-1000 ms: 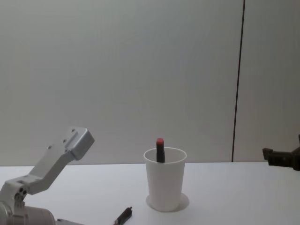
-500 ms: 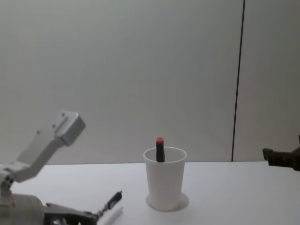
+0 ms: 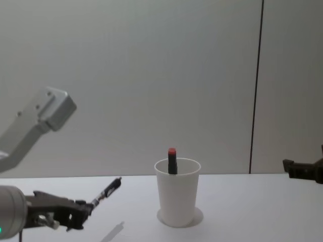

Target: Place the pen into the pen holder.

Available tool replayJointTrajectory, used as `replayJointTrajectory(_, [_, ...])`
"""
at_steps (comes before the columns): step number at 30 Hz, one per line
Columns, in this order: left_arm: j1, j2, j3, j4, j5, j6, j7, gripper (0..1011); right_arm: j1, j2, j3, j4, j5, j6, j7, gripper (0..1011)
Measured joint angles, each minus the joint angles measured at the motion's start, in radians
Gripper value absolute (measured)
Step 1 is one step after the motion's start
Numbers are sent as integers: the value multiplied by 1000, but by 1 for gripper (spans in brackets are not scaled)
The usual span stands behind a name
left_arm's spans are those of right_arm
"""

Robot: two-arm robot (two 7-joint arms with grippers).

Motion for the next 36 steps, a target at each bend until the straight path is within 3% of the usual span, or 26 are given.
replayJointTrajectory(11, [49, 55, -18, -72, 18, -126, -34, 99, 0, 0, 0, 0, 0, 0, 0, 1001])
replayJointTrajectory(18, [69, 82, -29, -90, 21, -261, -97, 99, 0, 0, 0, 0, 0, 0, 0, 1001])
replayJointTrajectory(29, [74, 95, -34, -85, 13, -429, -202, 99, 0, 0, 0, 0, 0, 0, 0, 1001])
replayJointTrajectory(36, [61, 83, -31, -61, -2, -496, -266, 99, 0, 0, 0, 0, 0, 0, 0, 1001])
